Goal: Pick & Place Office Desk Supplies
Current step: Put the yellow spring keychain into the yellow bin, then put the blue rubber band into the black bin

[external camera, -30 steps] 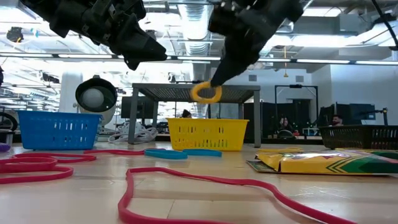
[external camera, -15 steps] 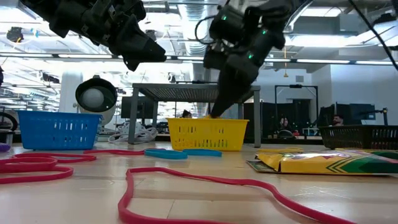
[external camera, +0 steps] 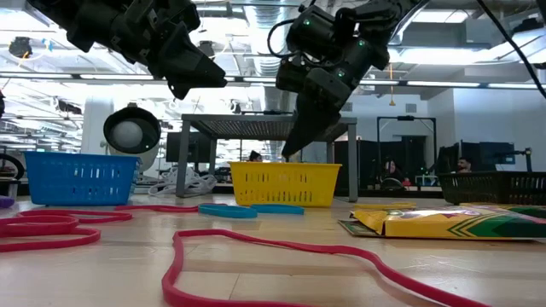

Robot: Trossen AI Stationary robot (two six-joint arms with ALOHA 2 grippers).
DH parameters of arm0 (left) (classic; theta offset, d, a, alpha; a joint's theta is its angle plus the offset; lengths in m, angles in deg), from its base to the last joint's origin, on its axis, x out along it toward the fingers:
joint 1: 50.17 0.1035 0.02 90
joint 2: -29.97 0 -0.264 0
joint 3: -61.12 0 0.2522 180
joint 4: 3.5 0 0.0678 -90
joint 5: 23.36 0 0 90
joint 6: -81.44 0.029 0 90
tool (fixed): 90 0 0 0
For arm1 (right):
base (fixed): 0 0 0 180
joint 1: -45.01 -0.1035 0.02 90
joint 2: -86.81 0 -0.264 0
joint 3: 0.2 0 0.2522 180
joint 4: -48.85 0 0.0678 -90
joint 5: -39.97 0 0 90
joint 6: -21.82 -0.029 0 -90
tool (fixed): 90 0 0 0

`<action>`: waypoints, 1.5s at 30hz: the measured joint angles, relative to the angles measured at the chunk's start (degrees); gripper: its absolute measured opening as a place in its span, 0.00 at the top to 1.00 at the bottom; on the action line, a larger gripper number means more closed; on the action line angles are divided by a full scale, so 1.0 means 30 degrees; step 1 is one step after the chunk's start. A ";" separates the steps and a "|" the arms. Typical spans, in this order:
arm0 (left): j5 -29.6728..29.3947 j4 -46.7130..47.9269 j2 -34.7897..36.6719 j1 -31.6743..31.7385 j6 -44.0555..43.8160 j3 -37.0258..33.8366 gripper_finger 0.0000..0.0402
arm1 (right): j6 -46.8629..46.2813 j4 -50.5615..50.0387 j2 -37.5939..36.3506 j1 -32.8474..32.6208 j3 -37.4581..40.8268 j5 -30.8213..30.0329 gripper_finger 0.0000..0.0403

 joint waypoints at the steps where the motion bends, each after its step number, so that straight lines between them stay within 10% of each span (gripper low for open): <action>1: -0.0006 0.0002 0.0000 0.0000 0.0001 0.0000 0.77 | -0.0025 -0.0040 0.0000 -0.0044 0.0000 -0.0007 0.83; 14: 0.0000 0.0029 0.0000 0.0000 -0.0138 0.0000 0.77 | -0.1571 0.0076 -0.0177 -0.0345 0.0000 0.0335 0.66; 35: 0.1307 0.0102 0.0000 -0.0150 -0.0304 0.0000 0.77 | -0.1569 -0.1485 -0.6966 -0.4534 0.0000 -0.2387 0.99; 45: 0.1428 0.0109 -0.1343 -0.2090 0.1408 0.0624 0.77 | -0.3566 -0.2682 -1.0192 -0.6500 -0.0007 -0.3310 0.95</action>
